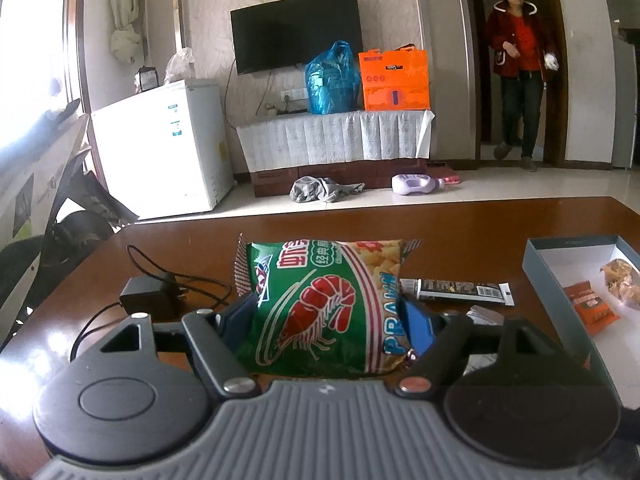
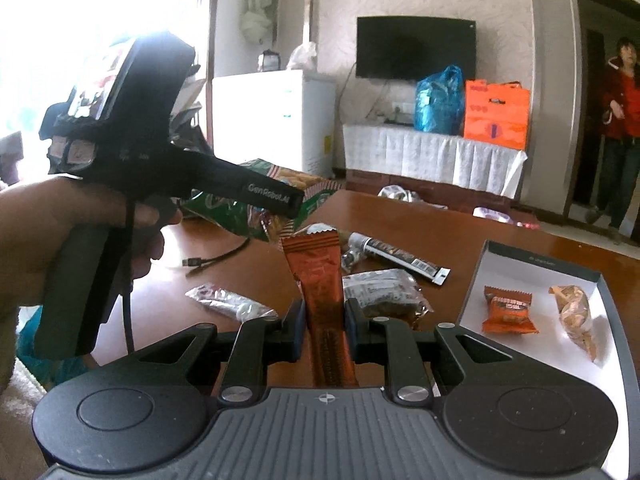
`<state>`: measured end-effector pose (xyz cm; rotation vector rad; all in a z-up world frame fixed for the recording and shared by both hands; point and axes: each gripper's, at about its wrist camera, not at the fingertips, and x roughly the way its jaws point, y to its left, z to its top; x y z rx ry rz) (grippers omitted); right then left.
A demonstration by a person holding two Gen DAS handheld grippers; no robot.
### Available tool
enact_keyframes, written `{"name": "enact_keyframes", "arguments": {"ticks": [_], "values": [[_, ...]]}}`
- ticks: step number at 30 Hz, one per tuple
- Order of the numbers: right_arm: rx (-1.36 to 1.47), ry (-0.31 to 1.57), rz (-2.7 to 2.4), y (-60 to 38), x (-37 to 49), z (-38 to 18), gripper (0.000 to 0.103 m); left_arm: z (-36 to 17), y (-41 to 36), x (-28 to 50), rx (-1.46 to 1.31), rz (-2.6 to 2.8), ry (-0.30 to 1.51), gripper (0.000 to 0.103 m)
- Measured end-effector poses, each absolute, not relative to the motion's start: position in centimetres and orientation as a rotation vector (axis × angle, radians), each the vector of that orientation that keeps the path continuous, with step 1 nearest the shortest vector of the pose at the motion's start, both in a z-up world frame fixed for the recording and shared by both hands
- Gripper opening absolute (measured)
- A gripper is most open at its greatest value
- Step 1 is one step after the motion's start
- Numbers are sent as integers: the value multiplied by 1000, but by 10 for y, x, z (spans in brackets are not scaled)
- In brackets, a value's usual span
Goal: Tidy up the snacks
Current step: 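Carry the PRAWN bag and orange bar over the white box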
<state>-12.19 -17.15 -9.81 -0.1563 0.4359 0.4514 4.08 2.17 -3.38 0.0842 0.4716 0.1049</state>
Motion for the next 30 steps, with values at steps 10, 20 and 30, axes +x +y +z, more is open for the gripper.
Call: {"name": "enact_keyframes", "arguments": {"ticks": [10, 20, 30], "values": [[-116, 378, 419, -182, -125, -88, 23, -24, 15, 31, 99, 91, 427, 75], [-79, 311, 368, -200, -128, -75, 23, -20, 11, 18, 100, 28, 387, 75], [-25, 277, 262, -241, -130, -58, 23, -17, -17, 8, 107, -73, 358, 75]]}}
